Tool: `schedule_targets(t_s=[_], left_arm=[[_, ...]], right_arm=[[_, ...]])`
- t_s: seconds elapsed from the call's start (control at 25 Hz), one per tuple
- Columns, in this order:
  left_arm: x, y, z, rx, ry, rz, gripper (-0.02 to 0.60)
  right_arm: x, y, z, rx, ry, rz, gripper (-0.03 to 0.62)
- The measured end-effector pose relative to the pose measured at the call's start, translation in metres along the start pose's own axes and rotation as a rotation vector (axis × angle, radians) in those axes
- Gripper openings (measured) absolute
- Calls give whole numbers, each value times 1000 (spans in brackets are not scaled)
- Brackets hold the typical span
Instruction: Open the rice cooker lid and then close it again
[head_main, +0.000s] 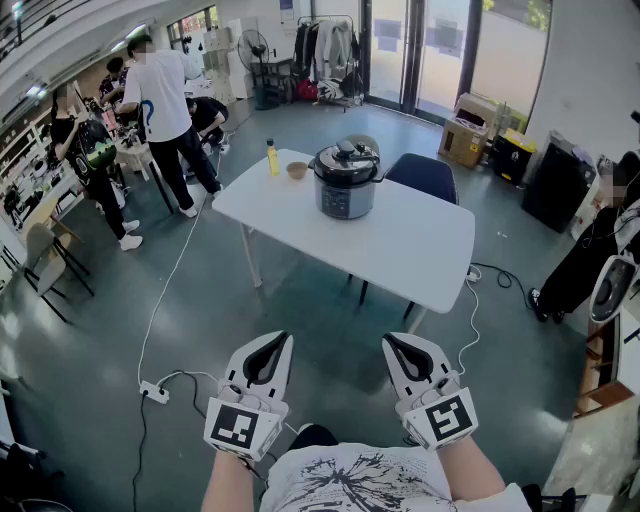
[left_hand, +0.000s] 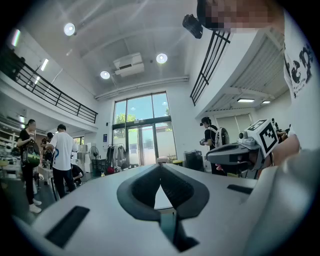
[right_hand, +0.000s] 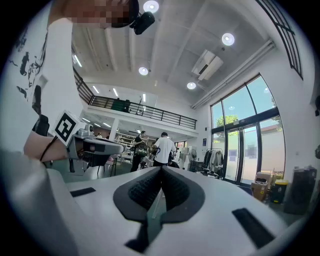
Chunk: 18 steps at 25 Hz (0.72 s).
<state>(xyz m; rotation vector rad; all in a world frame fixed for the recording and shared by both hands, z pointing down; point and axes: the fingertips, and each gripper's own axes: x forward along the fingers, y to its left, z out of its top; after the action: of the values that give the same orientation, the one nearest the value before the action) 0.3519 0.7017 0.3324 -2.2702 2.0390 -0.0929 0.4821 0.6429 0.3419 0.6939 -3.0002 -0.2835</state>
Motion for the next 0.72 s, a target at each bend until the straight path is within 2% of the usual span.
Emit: schedule_targets(t_s=[0.16, 0.44, 0.64, 0.68, 0.72], left_arm=[[2, -3, 1, 16, 1, -1, 14], [19, 1, -11, -10, 14, 4, 14], [40, 10, -10, 2, 17, 1, 14], [45, 13, -11, 2, 18, 0, 14], [50, 16, -13, 3, 19, 0, 14]], right_arm=[[-3, -4, -3, 14, 7, -7, 12], [8, -17, -15, 30, 13, -5, 12], [26, -35, -13, 107, -23, -13, 14], [34, -40, -13, 121, -30, -18, 151], [43, -45, -14, 124, -35, -18, 457]])
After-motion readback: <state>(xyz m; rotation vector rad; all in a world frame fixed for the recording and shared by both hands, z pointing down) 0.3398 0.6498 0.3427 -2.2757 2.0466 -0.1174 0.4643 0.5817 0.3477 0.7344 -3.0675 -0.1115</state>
